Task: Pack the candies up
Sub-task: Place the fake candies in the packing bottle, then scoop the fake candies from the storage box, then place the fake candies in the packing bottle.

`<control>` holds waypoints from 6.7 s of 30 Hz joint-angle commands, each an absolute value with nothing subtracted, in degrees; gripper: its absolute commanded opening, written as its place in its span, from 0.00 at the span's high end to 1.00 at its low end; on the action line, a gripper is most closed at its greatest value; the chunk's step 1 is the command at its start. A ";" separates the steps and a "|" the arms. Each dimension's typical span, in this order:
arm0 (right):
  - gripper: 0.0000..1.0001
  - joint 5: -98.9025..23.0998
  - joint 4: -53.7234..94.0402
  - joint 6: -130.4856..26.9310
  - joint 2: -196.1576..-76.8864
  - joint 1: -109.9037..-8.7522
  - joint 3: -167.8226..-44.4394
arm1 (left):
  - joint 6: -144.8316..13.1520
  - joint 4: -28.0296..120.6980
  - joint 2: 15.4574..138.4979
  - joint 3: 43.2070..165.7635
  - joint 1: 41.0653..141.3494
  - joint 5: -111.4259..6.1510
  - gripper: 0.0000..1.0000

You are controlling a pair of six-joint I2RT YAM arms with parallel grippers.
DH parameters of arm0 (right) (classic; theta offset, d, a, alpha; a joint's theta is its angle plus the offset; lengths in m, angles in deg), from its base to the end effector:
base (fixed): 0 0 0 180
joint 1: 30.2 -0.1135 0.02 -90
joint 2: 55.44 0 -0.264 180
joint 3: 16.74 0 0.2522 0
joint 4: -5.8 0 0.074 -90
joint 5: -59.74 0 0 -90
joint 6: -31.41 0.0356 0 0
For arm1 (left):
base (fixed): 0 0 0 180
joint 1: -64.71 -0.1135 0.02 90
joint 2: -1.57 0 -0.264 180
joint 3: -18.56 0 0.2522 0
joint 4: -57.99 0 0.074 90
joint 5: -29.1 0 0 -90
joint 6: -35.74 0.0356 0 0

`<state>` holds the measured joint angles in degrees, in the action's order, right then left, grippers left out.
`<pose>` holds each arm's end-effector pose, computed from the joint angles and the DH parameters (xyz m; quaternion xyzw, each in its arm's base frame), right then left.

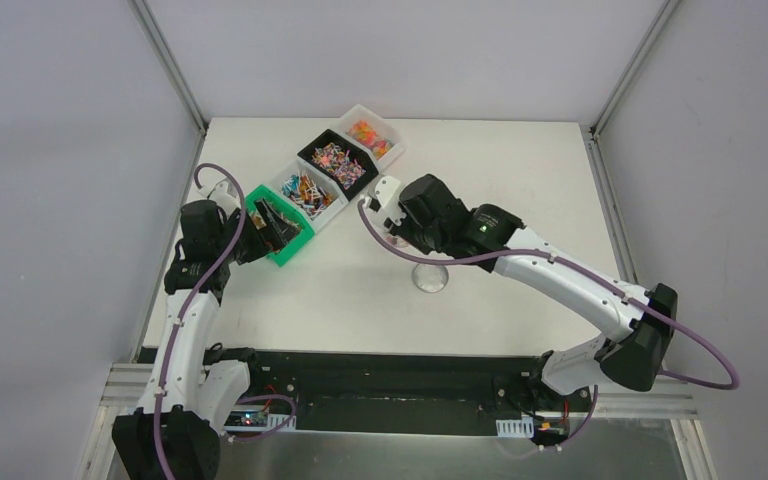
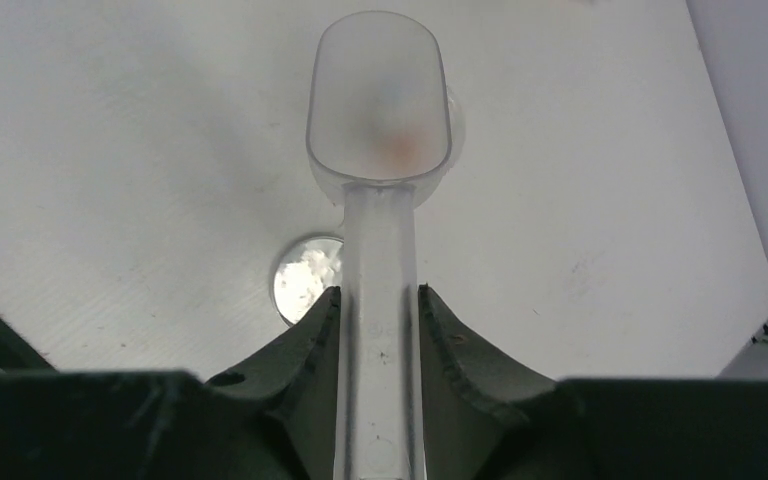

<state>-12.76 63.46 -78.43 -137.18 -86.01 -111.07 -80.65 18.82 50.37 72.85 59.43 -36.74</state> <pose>0.1799 0.2458 0.3533 -0.5142 0.7571 -0.0171 0.4026 0.1863 0.0026 0.2772 -0.1402 0.8563 -0.2659 0.4199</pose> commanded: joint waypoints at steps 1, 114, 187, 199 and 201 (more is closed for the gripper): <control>1.00 -20.81 59.66 -76.13 -138.02 -87.81 -115.95 | -82.21 21.21 50.83 73.88 59.87 -33.97 0.09; 1.00 -15.10 7.02 -68.54 -178.14 -88.15 -123.87 | -90.94 21.89 71.54 75.74 56.93 -54.37 0.56; 1.00 -13.12 -14.24 -81.35 -119.39 -84.78 -68.10 | -77.32 22.88 48.66 73.49 60.08 -34.17 0.02; 1.00 -9.17 16.53 -82.91 -112.98 -84.78 -74.18 | -77.54 23.23 47.62 72.48 60.40 -34.48 0.02; 1.00 -8.08 21.20 -82.62 -113.71 -84.78 -75.45 | -77.55 23.22 47.67 72.44 60.40 -34.47 0.02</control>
<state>-10.80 10.70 -82.32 -113.83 -84.92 -70.33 -78.64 22.17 48.77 72.65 59.91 -33.83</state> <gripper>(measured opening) 0.310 0.981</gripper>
